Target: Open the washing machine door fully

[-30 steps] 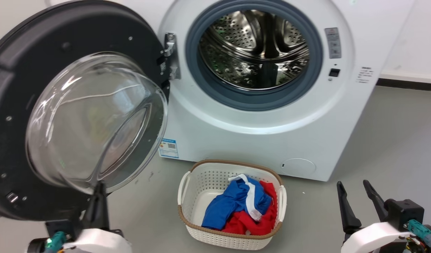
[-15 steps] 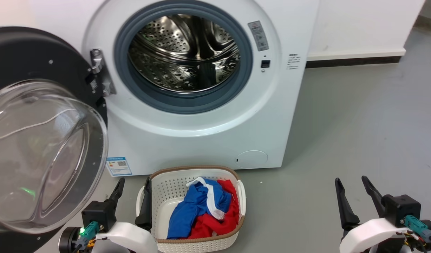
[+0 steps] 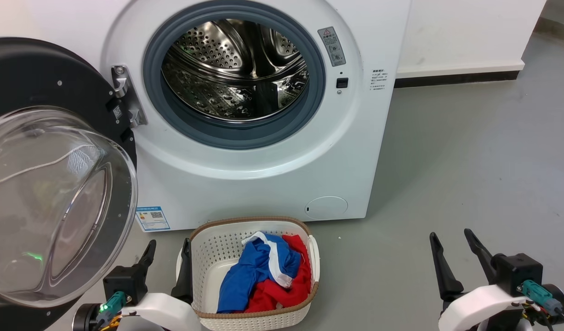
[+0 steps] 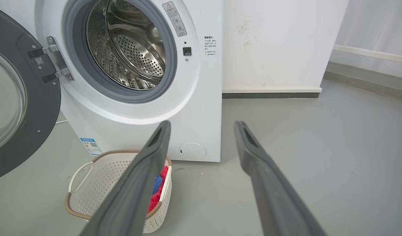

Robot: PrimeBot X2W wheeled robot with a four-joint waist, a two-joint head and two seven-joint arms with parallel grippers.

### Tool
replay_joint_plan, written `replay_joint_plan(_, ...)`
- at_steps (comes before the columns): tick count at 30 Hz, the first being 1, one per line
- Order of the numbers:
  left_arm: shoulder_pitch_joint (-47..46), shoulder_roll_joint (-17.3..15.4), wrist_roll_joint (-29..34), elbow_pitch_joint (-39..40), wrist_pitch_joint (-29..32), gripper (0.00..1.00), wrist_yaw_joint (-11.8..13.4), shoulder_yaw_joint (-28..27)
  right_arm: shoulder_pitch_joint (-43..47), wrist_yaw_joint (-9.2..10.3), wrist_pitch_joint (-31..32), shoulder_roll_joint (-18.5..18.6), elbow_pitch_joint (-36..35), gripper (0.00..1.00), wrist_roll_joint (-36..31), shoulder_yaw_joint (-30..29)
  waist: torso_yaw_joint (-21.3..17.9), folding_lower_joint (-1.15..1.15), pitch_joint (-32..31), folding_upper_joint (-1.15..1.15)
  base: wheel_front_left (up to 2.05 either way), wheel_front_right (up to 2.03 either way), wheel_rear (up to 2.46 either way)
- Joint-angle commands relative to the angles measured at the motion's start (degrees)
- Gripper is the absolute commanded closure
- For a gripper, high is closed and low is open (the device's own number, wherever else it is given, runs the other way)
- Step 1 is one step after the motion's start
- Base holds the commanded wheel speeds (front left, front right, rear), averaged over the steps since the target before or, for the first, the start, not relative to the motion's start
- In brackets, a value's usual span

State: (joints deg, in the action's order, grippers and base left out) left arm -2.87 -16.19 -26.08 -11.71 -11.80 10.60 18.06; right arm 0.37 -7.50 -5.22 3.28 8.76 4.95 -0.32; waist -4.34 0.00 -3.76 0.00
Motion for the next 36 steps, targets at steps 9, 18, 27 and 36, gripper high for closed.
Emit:
replay_joint_plan(9, -0.63, 0.01, -0.39, -0.99, -0.72, 0.0, 0.35, 0.11, -0.22, 0.01, -0.51, 0.45, 0.32, 0.0, 0.59, 0.46, 0.38, 0.0, -0.14, 0.0, 0.0, 0.0, 0.0)
replay_joint_plan(18, -0.47, -0.37, -0.4, -0.98, -1.13, 0.0, 0.46, 0.29, 0.36, 0.01, -0.7, 0.36, 0.36, 0.0, 0.7, 0.49, 0.34, 0.0, -0.08, 0.0, 0.0, 0.0, 0.0)
replay_joint_plan(27, 0.51, 0.21, -0.58, -1.64, -0.91, 1.0, 0.41, 0.42, 0.45, 0.0, -0.47, 0.14, 1.41, 1.0, 0.55, 0.35, 0.31, 0.0, 0.01, 0.0, 0.0, 0.0, 0.0)
replay_joint_plan(36, 0.54, 1.74, -7.04, -2.12, 0.99, 1.0, -1.36, -1.95, -0.27, 0.0, 1.16, 0.06, 2.65, 1.0, 8.95, -0.73, 0.54, 0.0, 0.23, 0.0, 0.0, 0.0, 0.0)
